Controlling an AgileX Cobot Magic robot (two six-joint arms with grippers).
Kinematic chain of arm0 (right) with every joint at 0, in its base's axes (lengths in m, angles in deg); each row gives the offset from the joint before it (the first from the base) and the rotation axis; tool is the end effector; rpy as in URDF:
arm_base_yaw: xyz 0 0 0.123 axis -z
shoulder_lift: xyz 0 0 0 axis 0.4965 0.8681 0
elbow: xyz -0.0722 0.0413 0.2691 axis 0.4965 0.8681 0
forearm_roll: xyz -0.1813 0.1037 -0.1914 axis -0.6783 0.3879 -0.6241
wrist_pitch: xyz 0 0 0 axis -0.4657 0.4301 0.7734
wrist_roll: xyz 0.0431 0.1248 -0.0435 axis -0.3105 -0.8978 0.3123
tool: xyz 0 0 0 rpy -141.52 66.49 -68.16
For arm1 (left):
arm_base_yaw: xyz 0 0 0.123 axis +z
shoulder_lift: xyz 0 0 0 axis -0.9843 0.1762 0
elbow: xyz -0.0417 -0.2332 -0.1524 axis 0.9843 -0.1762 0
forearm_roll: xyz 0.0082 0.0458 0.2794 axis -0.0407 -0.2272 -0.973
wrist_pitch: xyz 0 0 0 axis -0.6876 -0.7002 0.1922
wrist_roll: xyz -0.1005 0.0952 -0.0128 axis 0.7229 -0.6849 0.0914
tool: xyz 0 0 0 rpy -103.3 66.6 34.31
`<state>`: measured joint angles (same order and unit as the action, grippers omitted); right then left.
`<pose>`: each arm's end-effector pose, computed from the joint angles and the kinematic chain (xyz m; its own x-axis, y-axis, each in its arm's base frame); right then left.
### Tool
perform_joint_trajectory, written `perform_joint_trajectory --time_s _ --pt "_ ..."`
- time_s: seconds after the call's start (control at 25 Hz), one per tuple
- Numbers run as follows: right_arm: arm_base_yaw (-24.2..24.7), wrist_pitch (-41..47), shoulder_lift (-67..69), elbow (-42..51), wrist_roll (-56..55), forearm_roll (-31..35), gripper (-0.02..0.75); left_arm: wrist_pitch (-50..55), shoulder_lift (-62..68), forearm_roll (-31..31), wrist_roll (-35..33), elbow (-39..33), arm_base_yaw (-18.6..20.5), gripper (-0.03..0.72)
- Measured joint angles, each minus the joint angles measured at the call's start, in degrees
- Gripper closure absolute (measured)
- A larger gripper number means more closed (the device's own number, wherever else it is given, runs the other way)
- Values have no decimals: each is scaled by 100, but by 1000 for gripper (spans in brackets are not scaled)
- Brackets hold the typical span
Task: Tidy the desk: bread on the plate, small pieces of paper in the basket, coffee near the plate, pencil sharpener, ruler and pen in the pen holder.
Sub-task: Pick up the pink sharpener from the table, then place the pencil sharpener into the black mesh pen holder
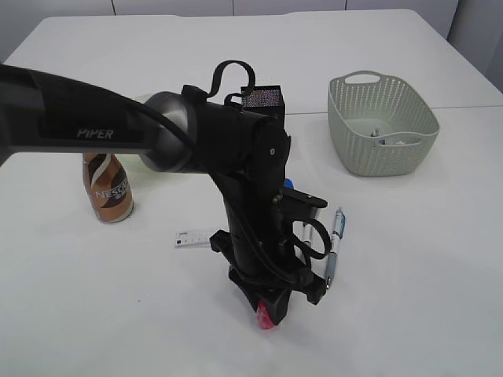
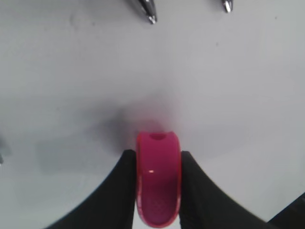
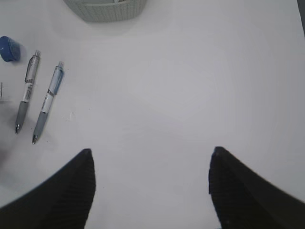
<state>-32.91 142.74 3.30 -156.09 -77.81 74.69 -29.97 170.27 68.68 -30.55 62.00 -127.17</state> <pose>0.2738 -0.0015 0.3508 -0.8651 0.0560 -0.4986 0.0940 0.9942 -0.0515 0.2940 -0.3559 0.0448 -0.7937 0.6082 0.0126 0.5964 0.7820 -0.1808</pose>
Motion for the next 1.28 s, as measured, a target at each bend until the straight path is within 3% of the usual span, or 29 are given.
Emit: perform_joint_trajectory --time_s 0.32,0.68,1.0,1.28 --pt "0 0 0 0 0 9 164 957 0 -197 0 288 0 524" --pt "0 -8 0 0 0 9 164 1180 0 -342 32 2188 10 524" --pt "0 -8 0 0 0 9 164 1246 0 -1530 570 3537 137 524" --pt "0 -8 0 0 0 9 164 561 0 -2020 750 3778 523 524"
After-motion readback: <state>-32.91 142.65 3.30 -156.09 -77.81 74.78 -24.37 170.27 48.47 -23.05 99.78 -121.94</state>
